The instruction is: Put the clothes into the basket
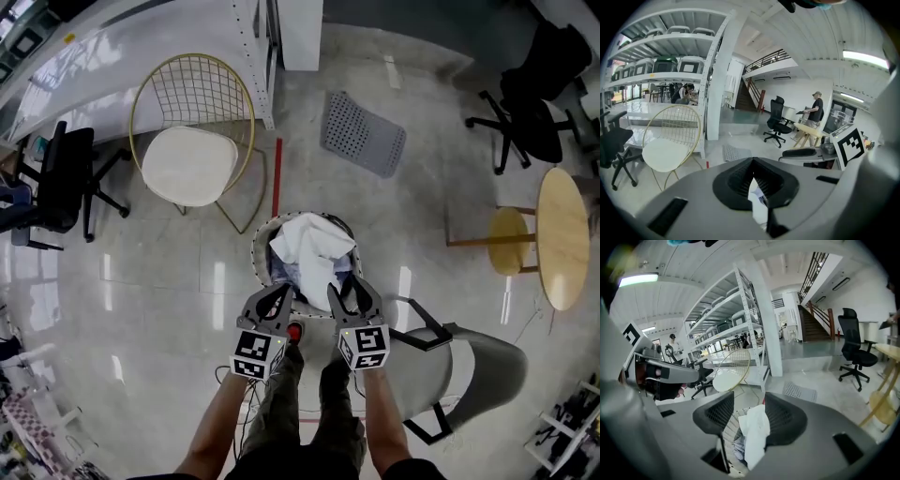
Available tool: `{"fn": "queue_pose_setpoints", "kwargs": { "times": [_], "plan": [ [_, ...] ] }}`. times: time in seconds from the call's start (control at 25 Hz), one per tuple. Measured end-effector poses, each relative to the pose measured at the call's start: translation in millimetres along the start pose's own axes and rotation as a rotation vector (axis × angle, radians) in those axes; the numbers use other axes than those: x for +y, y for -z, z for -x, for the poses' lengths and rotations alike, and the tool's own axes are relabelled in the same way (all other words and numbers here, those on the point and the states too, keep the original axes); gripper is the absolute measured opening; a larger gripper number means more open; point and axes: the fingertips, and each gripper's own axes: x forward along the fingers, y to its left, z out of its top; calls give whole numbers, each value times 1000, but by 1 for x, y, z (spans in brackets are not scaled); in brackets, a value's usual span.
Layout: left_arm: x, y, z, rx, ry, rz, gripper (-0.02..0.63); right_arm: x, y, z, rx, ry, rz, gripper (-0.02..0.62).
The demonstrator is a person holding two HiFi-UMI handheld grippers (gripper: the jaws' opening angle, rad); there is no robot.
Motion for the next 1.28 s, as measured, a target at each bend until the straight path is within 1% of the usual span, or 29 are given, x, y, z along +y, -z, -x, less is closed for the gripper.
{"fn": "queue_pose_setpoints", "kwargs": {
  "times": [0.12, 0.24, 0.36, 0.44, 0.6, 0.68, 0.76, 1.0, 1.12, 1.28],
  "plan": [
    [-19, -28, 11, -40, 15, -36, 6, -2, -26, 25, -46, 16, 6, 221],
    [-42, -56, 24, -72, 29, -78, 6, -6, -58, 54, -96, 33, 12, 200],
    [-67, -74, 39, -96, 47, -125, 6, -9, -80, 83, -135, 49, 17, 188],
    [-84, -84, 46, -118, 61, -149, 6, -12, -93, 101, -168, 65, 32, 168],
    [-114, -110, 58, -160, 93, -170, 6, -18, -125, 138, -220, 108, 55, 117],
    [-127, -123, 66, -183, 107, -184, 6, -20, -139, 157, -247, 131, 63, 81],
    [-141, -134, 74, -203, 118, -196, 6, -20, -151, 179, -282, 148, 71, 67],
    [-179, -159, 95, -254, 161, -233, 6, -26, -174, 236, -354, 197, 106, 48],
    [-195, -161, 103, -264, 182, -250, 6, -30, -176, 265, -370, 226, 119, 44],
    [-222, -163, 109, -265, 216, -284, 6, -42, -171, 306, -379, 270, 105, 41]
  ]
}}
